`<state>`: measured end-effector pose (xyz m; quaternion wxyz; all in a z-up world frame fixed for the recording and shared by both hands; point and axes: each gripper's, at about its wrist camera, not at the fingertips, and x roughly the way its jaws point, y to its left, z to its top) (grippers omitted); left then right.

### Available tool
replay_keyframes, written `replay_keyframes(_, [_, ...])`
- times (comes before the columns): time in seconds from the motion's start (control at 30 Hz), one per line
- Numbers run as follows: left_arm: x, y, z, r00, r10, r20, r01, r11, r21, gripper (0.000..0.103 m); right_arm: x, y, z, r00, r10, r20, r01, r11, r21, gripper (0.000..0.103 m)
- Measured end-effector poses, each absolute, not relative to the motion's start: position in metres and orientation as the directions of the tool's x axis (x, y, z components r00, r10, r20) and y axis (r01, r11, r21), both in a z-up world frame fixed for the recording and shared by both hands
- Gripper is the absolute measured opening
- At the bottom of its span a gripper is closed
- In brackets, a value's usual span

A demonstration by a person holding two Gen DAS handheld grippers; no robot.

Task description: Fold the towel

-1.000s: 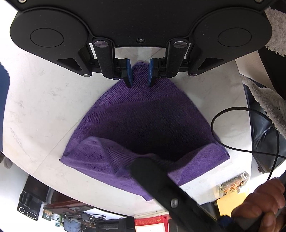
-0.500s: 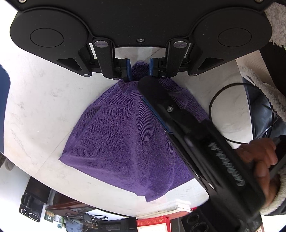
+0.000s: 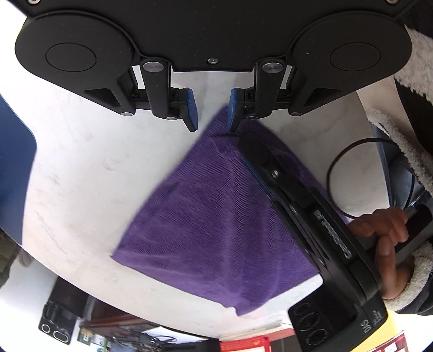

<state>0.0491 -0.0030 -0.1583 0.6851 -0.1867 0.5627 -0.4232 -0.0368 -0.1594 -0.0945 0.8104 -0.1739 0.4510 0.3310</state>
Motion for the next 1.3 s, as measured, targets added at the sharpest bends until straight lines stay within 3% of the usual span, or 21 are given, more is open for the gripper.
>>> replay_keyframes(0.27, [0.042, -0.012, -0.156, 0.021, -0.757, -0.652, 0.450, 0.590, -0.670, 0.005, -0.030, -0.161, -0.089, 0.410, 0.351, -0.842, -0.658, 0.753, -0.007, 0.023])
replay_keyframes(0.43, [0.023, -0.038, -0.137, 0.073, -0.667, -0.741, 0.638, 0.603, -0.479, 0.008, -0.021, -0.159, -0.075, 0.453, 0.360, -0.816, -0.640, 0.768, -0.016, 0.023])
replay_keyframes(0.63, [-0.010, -0.065, -0.125, 0.150, -0.578, -0.802, 0.800, 0.547, -0.245, 0.023, -0.011, -0.129, -0.082, 0.414, 0.392, -0.822, -0.721, 0.692, -0.033, 0.023])
replay_keyframes(0.83, [-0.031, -0.068, -0.119, 0.170, -0.563, -0.809, 0.844, 0.507, -0.176, 0.024, -0.008, -0.119, -0.094, 0.381, 0.367, -0.849, -0.758, 0.650, -0.060, 0.023])
replay_keyframes(1.03, [-0.046, -0.029, -0.099, 0.254, -0.514, -0.820, 0.791, 0.598, -0.129, 0.028, -0.001, -0.116, -0.100, 0.378, 0.368, -0.850, -0.773, 0.630, -0.071, 0.023])
replay_keyframes(1.3, [-0.009, 0.048, -0.107, 0.437, -0.276, -0.856, 0.506, 0.863, -0.020, 0.029, 0.000, -0.118, -0.098, 0.364, 0.362, -0.858, -0.785, 0.615, -0.074, 0.023])
